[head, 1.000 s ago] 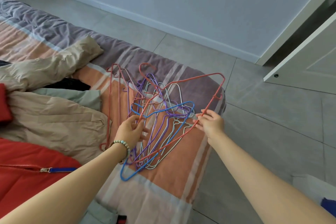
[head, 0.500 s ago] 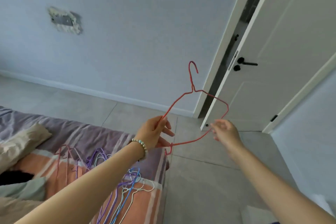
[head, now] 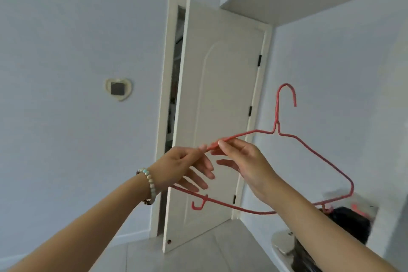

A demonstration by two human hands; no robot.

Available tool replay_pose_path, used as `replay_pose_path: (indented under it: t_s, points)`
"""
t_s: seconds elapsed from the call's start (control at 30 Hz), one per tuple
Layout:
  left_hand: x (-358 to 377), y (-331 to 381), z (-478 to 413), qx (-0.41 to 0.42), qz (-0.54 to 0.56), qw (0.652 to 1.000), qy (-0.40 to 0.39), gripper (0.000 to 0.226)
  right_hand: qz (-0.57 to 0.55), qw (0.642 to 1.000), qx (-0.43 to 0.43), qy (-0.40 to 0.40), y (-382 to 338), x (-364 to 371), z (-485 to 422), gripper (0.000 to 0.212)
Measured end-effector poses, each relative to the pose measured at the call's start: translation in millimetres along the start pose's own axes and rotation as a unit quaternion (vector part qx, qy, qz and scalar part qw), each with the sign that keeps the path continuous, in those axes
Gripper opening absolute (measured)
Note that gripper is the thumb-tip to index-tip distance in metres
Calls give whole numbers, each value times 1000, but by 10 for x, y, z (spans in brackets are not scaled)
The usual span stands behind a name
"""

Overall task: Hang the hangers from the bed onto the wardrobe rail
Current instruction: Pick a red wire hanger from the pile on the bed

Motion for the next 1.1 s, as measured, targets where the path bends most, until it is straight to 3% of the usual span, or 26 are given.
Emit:
replay_pose_path:
  t_s: [0.23,0.5,0.9,1.1]
  points:
    - [1122,765,-579,53,65,989,-121,41,28,989,-25,142,-360,-1387,502,23]
    - [2773,1395,-1066,116,64,972,-194,42,31,966,-47,252,-444,-2948,1180,19]
    - [5240,2057,-1587,156,165,957,-178,41,-20,924,-71,374,-471,-5037,1932,5]
    - [6051,2242,-1822,157,210,952,-156,42,-22,890,-66,451,-400,-5780,2013,24]
Point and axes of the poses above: each hand's wrist, its own z-axis away from the middle knuckle, its own x-axis out of the palm, y = z × x, the point moved 1 cm from there along -z, towards the middle knuckle, and after that the axes turned 4 degrees about z, right-handed, at the moved point
